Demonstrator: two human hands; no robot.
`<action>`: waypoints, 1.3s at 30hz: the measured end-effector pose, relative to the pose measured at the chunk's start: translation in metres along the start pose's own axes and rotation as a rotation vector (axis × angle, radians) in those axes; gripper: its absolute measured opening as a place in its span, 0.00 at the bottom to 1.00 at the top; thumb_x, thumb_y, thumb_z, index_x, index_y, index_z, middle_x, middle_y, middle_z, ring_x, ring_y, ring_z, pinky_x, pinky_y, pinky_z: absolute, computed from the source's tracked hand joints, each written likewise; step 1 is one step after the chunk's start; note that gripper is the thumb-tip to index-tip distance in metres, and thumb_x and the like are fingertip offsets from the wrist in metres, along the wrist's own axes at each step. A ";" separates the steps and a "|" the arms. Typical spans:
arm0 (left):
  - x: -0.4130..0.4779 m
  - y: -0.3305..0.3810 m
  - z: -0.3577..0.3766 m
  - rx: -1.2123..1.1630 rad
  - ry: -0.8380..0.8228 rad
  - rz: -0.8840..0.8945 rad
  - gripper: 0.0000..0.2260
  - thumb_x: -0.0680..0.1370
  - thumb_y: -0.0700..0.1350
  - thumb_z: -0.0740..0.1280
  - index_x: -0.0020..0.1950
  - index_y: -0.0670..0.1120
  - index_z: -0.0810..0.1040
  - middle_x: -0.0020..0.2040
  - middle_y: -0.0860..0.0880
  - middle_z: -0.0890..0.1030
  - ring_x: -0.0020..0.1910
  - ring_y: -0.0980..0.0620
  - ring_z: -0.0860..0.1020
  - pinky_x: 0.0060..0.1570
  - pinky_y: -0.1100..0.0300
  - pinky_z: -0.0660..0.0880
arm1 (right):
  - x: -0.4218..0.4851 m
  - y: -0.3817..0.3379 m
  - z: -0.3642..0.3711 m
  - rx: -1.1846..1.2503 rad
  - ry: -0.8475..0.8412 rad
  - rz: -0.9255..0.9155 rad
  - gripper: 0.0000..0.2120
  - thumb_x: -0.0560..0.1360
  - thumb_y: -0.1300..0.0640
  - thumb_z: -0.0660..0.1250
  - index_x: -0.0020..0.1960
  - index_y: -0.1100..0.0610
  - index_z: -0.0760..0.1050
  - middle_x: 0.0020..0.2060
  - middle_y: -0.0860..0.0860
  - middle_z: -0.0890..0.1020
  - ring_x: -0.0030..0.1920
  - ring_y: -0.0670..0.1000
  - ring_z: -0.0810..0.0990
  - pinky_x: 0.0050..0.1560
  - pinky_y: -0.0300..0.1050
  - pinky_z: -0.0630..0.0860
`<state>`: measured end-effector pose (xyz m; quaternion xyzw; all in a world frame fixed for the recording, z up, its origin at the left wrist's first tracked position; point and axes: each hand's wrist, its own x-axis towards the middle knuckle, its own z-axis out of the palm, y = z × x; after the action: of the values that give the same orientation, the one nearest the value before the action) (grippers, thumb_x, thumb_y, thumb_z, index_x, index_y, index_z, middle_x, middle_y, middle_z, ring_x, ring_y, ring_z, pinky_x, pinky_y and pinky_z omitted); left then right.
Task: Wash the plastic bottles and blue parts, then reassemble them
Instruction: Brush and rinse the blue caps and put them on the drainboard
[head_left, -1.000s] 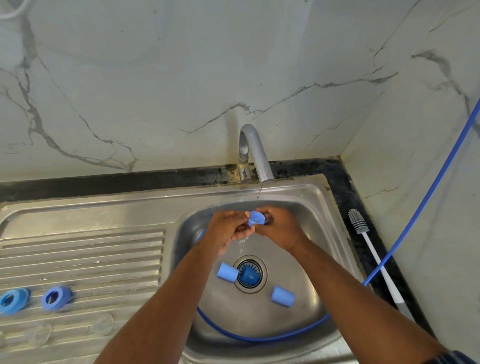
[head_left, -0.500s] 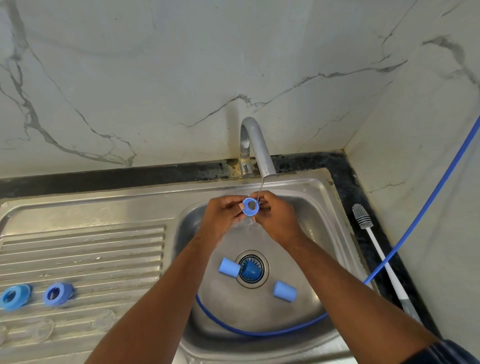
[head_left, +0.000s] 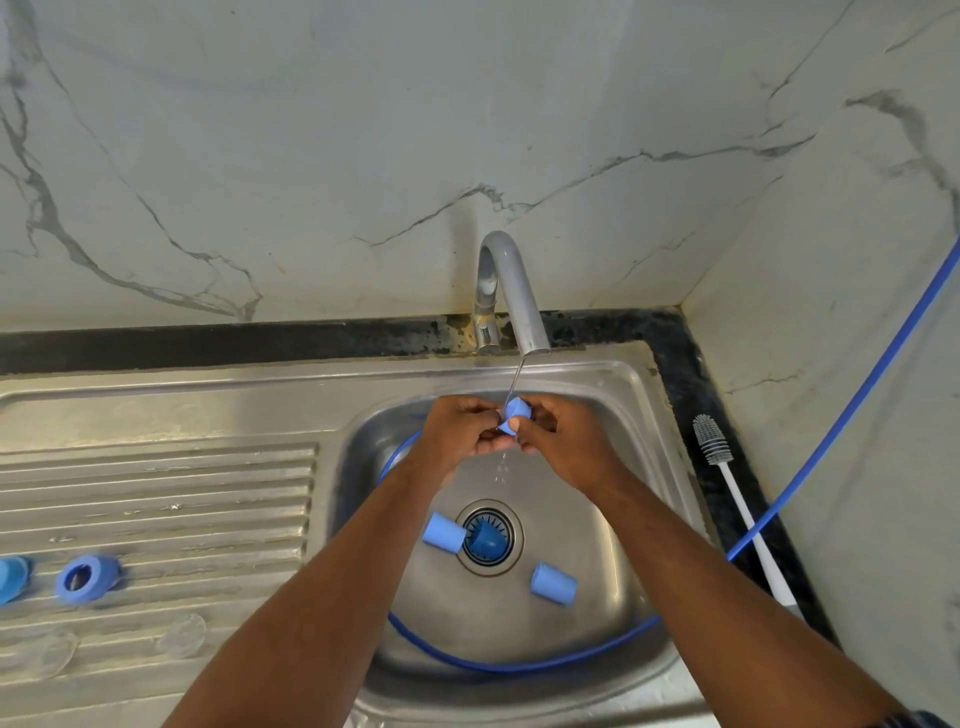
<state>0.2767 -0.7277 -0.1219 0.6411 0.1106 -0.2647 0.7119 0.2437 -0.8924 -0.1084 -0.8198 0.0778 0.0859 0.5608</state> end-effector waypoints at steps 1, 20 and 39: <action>-0.001 -0.001 -0.002 0.039 0.009 -0.014 0.07 0.80 0.36 0.69 0.55 0.34 0.82 0.47 0.38 0.86 0.46 0.43 0.87 0.46 0.55 0.84 | -0.001 0.002 0.001 0.020 -0.012 0.022 0.08 0.76 0.57 0.74 0.55 0.50 0.82 0.46 0.50 0.87 0.45 0.51 0.86 0.49 0.55 0.85; -0.004 0.019 -0.019 0.745 0.138 0.301 0.09 0.77 0.43 0.72 0.57 0.48 0.87 0.50 0.48 0.87 0.47 0.52 0.84 0.55 0.55 0.81 | 0.005 -0.003 0.025 0.220 -0.016 0.075 0.22 0.69 0.69 0.77 0.60 0.58 0.76 0.50 0.50 0.86 0.50 0.46 0.85 0.49 0.40 0.82; 0.008 0.007 -0.006 0.215 0.094 0.129 0.10 0.76 0.31 0.70 0.56 0.39 0.85 0.49 0.39 0.86 0.50 0.41 0.85 0.56 0.46 0.82 | 0.014 0.003 0.009 0.061 0.007 -0.035 0.18 0.74 0.64 0.75 0.61 0.53 0.80 0.50 0.48 0.86 0.49 0.47 0.85 0.48 0.45 0.84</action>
<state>0.2882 -0.7238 -0.1209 0.7313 0.0735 -0.1985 0.6484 0.2566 -0.8856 -0.1175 -0.8039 0.0681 0.0707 0.5866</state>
